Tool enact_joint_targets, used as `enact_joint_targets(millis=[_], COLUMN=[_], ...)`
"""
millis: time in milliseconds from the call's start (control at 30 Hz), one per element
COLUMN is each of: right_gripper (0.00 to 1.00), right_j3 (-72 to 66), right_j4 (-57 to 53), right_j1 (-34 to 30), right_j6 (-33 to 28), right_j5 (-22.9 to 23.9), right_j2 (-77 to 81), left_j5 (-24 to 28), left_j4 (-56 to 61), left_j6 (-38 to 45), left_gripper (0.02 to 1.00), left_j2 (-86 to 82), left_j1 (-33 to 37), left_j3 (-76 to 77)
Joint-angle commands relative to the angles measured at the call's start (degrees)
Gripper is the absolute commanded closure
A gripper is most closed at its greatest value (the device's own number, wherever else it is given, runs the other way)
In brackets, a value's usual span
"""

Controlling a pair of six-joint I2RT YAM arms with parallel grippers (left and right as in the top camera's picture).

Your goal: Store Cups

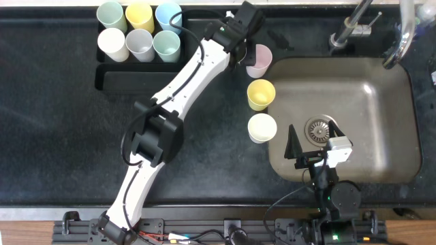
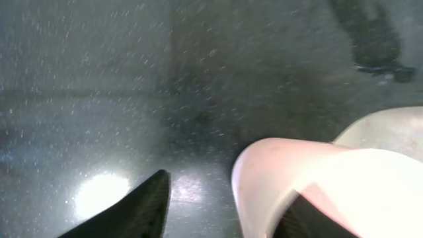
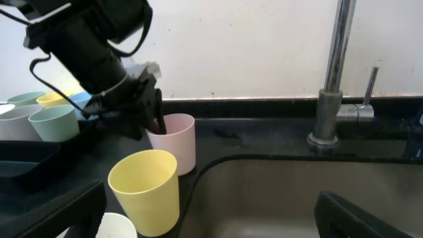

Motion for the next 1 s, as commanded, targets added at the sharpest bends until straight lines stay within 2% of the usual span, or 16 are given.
enact_joint_targets(millis=[33, 133, 267, 467, 667, 1000], right_gripper=[0.003, 0.005, 0.003, 0.007, 0.003, 0.005], right_j3=[-0.76, -0.76, -0.76, -0.76, -0.76, -0.76], right_j4=[0.28, 0.28, 0.28, 0.28, 0.28, 0.28], right_j1=[-0.07, -0.07, -0.07, -0.07, -0.07, -0.07], right_j6=[0.22, 0.22, 0.22, 0.22, 0.22, 0.22], right_j5=[0.02, 0.02, 0.02, 0.00, 0.02, 0.02], right_j2=[-0.63, -0.63, -0.63, -0.63, -0.63, -0.63], left_j5=[0.15, 0.20, 0.33, 0.31, -0.28, -11.37], left_j4=[-0.66, -1.18, -1.18, -1.16, -1.46, -8.74], left_j6=[0.17, 0.15, 0.15, 0.17, 0.44, 0.48], left_gripper=[0.634, 0.735, 0.807, 0.982, 0.985, 0.985], left_j2=[0.44, 0.44, 0.44, 0.44, -1.51, -18.25], left_j1=[-0.94, -0.96, -0.96, -0.96, -0.96, 2.71], left_j3=[2.51, 2.51, 2.51, 2.51, 2.51, 1.16])
